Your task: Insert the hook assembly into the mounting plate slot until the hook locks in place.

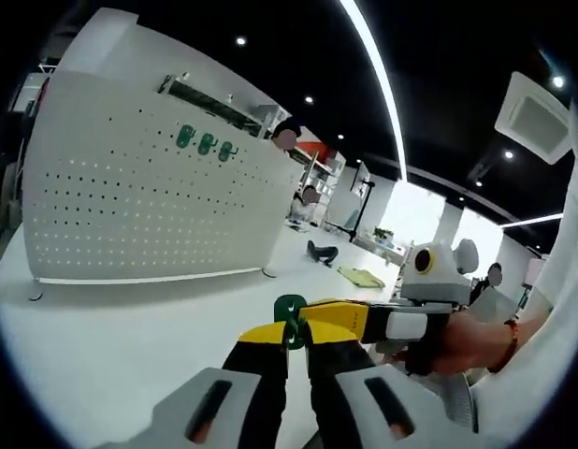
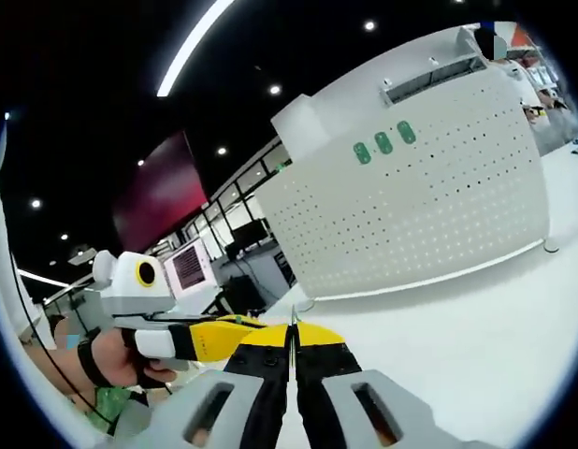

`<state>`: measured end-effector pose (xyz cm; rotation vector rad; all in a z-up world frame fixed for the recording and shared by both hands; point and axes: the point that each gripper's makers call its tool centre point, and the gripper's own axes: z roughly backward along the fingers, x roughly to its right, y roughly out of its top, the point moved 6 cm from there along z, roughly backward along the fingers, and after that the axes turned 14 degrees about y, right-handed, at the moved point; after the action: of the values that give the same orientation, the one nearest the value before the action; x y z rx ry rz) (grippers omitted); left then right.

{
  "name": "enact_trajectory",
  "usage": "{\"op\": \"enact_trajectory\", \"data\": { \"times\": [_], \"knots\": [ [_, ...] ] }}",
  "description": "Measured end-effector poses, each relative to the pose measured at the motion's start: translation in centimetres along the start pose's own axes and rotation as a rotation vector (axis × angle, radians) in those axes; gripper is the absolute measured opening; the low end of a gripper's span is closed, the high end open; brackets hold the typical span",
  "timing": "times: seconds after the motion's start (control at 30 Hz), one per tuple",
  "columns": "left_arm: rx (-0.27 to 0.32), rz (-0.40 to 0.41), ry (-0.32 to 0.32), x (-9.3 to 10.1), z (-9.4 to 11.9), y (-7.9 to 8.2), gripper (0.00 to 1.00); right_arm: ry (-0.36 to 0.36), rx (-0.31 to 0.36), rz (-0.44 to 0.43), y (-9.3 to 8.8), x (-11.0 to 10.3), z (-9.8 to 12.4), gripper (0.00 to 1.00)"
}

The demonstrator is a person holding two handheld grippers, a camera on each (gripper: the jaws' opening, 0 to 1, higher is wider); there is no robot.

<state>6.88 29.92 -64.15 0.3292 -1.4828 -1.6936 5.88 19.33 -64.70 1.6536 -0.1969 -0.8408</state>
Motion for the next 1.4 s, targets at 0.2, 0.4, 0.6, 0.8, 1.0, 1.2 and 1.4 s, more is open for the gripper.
{"op": "enact_trajectory", "data": {
  "times": [0.2, 0.4, 0.6, 0.8, 1.0, 1.2, 1.4],
  "knots": [
    [-0.022, -0.012, 0.025, -0.2, -0.1, -0.3, 0.06, -0.008, -0.015, 0.042, 0.1, -0.1, -0.1, 0.00],
    [-0.044, -0.008, 0.031, -0.1, -0.3, -0.5, 0.04, -0.013, -0.056, 0.128, 0.1, -0.5, -0.4, 0.00],
    [-0.057, -0.018, 0.046, -0.1, -0.5, -0.7, 0.04, -0.018, -0.079, 0.165, -0.1, -0.4, -0.4, 0.00],
    [-0.030, -0.035, 0.053, -0.1, -0.5, -0.9, 0.03, -0.015, -0.072, 0.160, 0.0, -0.3, -0.4, 0.00],
    [-0.023, -0.036, 0.075, -0.6, -0.6, -0.7, 0.02, -0.015, -0.080, 0.173, 0.0, -0.3, -0.5, 0.04],
    [-0.010, -0.037, 0.106, -1.6, -0.6, -0.2, 0.02, -0.022, -0.078, 0.177, 0.1, -0.1, -0.2, 0.05],
    [0.021, -0.038, 0.148, -2.5, -0.8, 0.6, 0.02, -0.029, -0.084, 0.200, 0.3, -0.1, -0.1, 0.07]
  ]
}}
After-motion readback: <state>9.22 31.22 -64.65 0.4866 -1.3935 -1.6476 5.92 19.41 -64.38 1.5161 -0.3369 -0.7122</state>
